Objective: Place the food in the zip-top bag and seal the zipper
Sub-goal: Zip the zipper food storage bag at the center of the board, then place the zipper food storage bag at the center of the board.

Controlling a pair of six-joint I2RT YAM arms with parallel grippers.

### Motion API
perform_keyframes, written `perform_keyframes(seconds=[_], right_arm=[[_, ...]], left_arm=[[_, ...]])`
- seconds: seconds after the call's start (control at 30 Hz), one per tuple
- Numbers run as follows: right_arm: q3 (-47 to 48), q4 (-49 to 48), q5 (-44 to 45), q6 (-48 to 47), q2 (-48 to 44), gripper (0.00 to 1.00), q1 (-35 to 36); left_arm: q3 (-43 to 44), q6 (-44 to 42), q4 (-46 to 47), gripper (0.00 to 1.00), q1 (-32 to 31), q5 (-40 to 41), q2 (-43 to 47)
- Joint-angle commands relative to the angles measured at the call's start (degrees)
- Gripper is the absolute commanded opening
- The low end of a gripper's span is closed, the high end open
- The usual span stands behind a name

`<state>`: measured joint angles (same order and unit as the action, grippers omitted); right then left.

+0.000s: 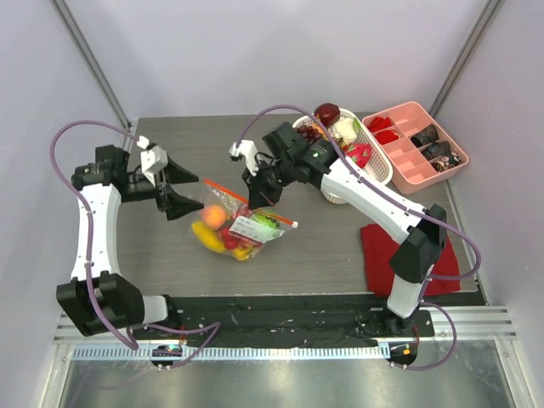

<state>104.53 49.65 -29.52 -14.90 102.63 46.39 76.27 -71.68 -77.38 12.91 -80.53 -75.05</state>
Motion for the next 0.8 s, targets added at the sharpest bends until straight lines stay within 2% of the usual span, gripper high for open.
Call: perform_keyframes(seconds=[0.0,0.03,0.07,0.1,0.17,0.2,0.3,0.37,0.43,0.57,0.77], right_arm=[[-2.6,-7.3,-4.8,22.7,-3.5,0.01,-4.2],[-3.6,-8.8,-6.1,25.7,-4.3,0.01,-4.9],[-6.1,-10.6,-6.0,29.3,-4.8,0.01,-6.4],[-7.2,-14.4,-6.1,34.7,-5.4,0.01,-6.9],[-9.0,-17.9,-4.6,41.1,-7.1,0.01,-8.2],[-10.8,-22.3,-4.1,48.0,-7.5,0.01,-9.5],[-13.4,-30.4,-1.0,58.1,-8.2,0.01,-10.6],[-13.0,-33.3,3.8,67.3,-7.3,0.01,-10.4],[-9.8,-30.9,8.1,75.6,-4.6,0.01,-9.7],[-0.3,-32.3,11.5,78.1,1.9,0.01,-9.6],[10.7,-37.7,22.9,84.8,10.9,0.01,-8.6]], left_arm=[[5.5,33.1,9.1,0.95,0.6,7.5,-1.8],[4.2,45.1,14.5,0.97,0.6,10.6,-0.9],[3.3,49.5,19.0,1.0,0.6,17.0,0.1],[2.1,51.6,24.5,1.0,0.5,19.2,1.6],[2.2,55.5,26.3,1.0,0.4,23.5,1.9],[2.6,57.6,27.6,1.0,0.4,27.3,1.4],[2.7,64.2,28.9,1.0,0.3,31.7,0.7],[2.0,66.2,29.9,1.0,0.3,31.7,1.8],[-0.2,68.2,33.9,1.0,0.4,31.1,4.8],[-5.2,73.1,44.0,1.0,0.3,29.5,10.6],[-7.7,74.7,47.1,1.0,0.4,29.0,13.9]])
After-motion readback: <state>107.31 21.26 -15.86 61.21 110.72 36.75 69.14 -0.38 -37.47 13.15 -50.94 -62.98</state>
